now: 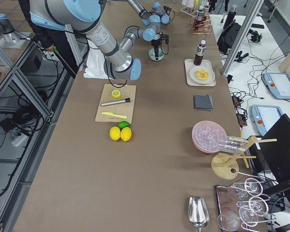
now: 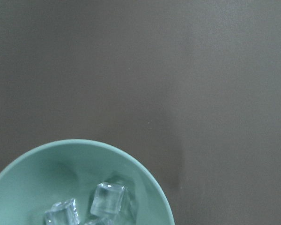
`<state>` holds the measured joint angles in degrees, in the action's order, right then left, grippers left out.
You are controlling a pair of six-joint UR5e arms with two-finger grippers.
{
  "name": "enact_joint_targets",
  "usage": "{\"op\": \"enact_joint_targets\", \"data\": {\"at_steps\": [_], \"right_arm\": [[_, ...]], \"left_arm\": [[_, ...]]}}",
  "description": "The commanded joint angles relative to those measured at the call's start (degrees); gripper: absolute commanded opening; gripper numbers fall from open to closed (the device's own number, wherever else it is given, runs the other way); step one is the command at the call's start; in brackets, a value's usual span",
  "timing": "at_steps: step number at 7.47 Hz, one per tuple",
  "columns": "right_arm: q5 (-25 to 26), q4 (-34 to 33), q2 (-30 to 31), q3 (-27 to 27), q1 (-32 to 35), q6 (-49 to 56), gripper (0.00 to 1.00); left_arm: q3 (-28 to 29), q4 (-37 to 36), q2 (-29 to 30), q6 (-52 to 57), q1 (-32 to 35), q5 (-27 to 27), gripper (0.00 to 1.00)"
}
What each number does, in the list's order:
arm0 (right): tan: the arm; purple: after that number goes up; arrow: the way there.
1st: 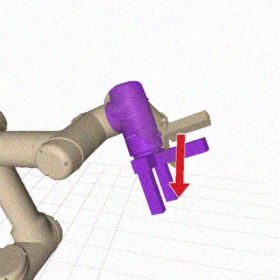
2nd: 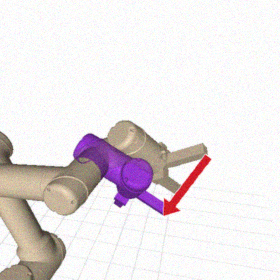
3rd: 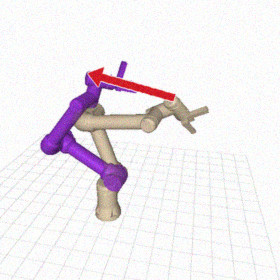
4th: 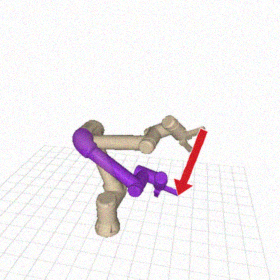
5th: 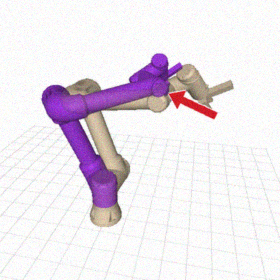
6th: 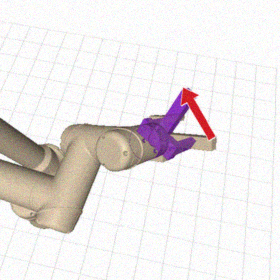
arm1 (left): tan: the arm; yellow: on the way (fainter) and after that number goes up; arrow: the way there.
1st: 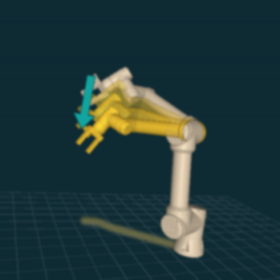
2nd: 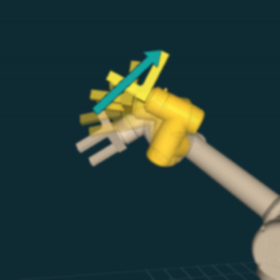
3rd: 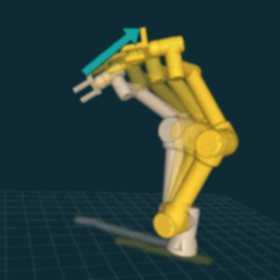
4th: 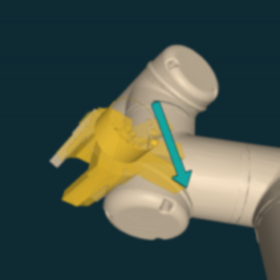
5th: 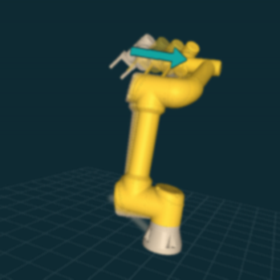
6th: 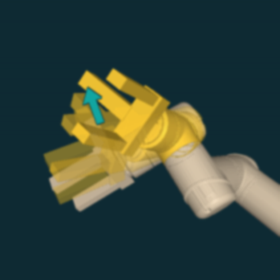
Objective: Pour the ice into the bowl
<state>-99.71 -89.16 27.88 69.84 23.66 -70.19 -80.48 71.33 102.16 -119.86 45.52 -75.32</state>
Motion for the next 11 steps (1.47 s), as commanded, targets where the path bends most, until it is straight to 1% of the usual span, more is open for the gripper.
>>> {"op": "enact_joint_targets", "data": {"at_steps": [1,2,3,4,5,7,9,10,11], "right_arm": [[0.04,1.18,-0.11,-1.64,0.77,0.49,0.81],[0.04,1.18,-0.11,-1.9,0.77,0.49,0.68],[0.04,1.27,-0.11,-1.9,0.77,0.49,0.35],[0.04,1.36,-0.11,-1.81,0.68,0.23,0.08],[0.04,1.36,-0.11,-1.73,0.34,0.05,0.0],[0.13,2.15,-0.2,-1.55,-0.02,-0.12,0.0],[-0.31,1.62,-0.29,-1.37,1.03,0.58,0.0],[-1.18,1.36,-0.29,-0.76,2.78,2.06,0.0],[-5.02,1.1,-0.29,0.02,5.49,3.64,0.0]], "left_arm": [[-5.02,-0.48,-0.29,3.48,1.84,-0.01,0.97],[-6.61,-0.66,-0.29,4.88,2.72,-0.01,0.97],[-9.41,-1.36,-0.38,7.51,4.21,-0.01,0.97],[-11.78,-2.67,-0.47,9.79,5.18,-0.01,0.97],[-14.33,-3.21,-0.38,12.43,6.41,-0.01,0.97],[-19.34,-3.21,-0.55,20.23,10.0,-0.18,0.97],[-21.47,-2.95,-0.99,28.06,13.61,-0.71,0.97],[-22.87,-2.51,-1.86,31.75,14.93,-0.8,0.97],[-23.84,-1.72,-1.96,36.05,17.47,-2.36,0.97]]}}
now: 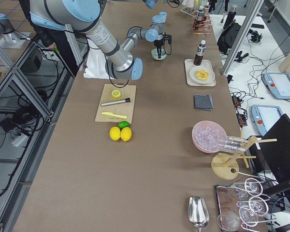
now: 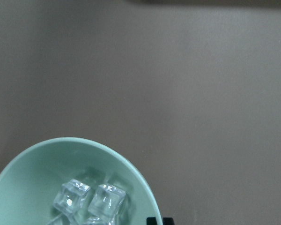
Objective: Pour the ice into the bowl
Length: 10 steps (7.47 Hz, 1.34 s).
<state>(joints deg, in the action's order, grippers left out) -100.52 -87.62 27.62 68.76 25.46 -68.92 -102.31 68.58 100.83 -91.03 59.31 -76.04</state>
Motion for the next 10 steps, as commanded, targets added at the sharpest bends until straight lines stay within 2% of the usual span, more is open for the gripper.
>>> {"op": "enact_joint_targets", "data": {"at_steps": [1,4,5,7,8,10], "right_arm": [[-7.38,-3.14,-0.02,2.42,6.77,4.56,0.0],[-15.56,-10.44,1.2,6.9,16.17,16.22,0.0],[-16.28,-13.77,3.56,10.74,19.07,21.06,0.0],[-16.99,-18.36,12.32,20.75,23.82,31.0,0.0],[-19.95,-20.2,17.24,25.41,27.76,35.74,0.0],[-24.18,-22.42,27.78,32.64,35.15,46.01,0.0]], "left_arm": [[-2.1,3.55,-0.9,13.54,5.97,-5.57,0.97],[-5.43,13.73,-5.97,27.54,14.14,-17.96,0.97],[-6.23,17.86,-8.78,32.1,16.78,-22.0,0.97],[-5.71,26.39,-15.46,48.32,25.37,-31.92,0.97],[-3.97,29.3,-17.23,56.15,29.51,-37.46,0.97],[-0.54,29.59,-17.43,66.2,35.32,-44.42,0.97]]}}
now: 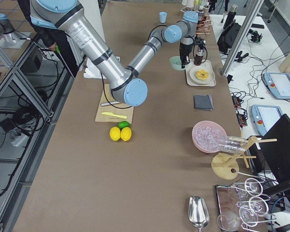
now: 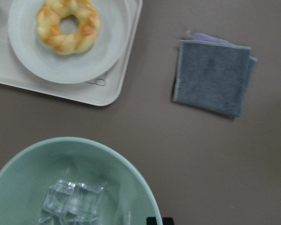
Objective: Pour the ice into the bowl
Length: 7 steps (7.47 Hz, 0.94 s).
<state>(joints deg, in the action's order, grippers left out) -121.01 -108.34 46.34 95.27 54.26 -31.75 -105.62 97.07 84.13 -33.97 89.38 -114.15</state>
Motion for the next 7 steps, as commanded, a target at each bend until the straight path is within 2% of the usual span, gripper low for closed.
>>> {"op": "enact_joint_targets", "data": {"at_steps": [1,3,4,5,7], "right_arm": [[-5.8,-1.7,13.73,7.55,10.03,14.73,0.0],[-10.63,-1.44,20.86,7.65,17.51,26.07,0.0],[-13.0,-1.09,23.51,6.95,20.15,30.47,0.0],[-14.77,-0.91,25.19,5.47,23.14,35.56,0.0],[-15.92,-0.73,29.06,2.3,28.24,44.62,0.0]], "left_arm": [[3.4,0.93,-0.72,11.79,6.41,-10.17,0.97],[6.2,0.31,0.85,18.3,9.67,-12.14,0.97],[5.7,0.23,-0.44,17.97,9.76,-15.19,0.97],[7.26,0.4,-0.54,18.32,9.42,-20.53,0.97],[10.69,1.1,1.82,18.59,8.89,-21.28,0.97]]}}
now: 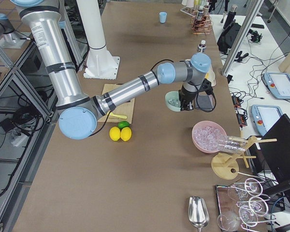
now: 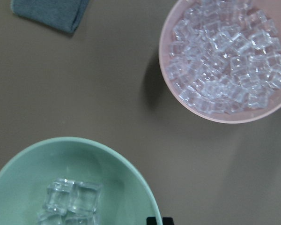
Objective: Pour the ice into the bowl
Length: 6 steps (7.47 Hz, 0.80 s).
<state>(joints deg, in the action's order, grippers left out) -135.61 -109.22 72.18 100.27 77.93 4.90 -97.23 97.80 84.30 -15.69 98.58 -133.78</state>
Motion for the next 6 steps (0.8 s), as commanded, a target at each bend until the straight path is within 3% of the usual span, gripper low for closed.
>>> {"op": "enact_joint_targets", "data": {"at_steps": [1,4,6], "right_arm": [[-2.11,0.15,3.66,-5.49,6.6,10.89,0.0],[-2.55,10.92,2.53,-17.08,7.77,9.78,0.0],[-2.47,16.48,1.56,-21.76,7.16,7.33,0.0]], "left_arm": [[1.7,0.37,1.74,0.23,-0.75,-3.23,0.97],[1.69,0.11,2.88,-3.96,-6.01,-3.52,0.97],[3.1,0.28,3.06,-4.43,-6.47,-3.42,0.97]]}}
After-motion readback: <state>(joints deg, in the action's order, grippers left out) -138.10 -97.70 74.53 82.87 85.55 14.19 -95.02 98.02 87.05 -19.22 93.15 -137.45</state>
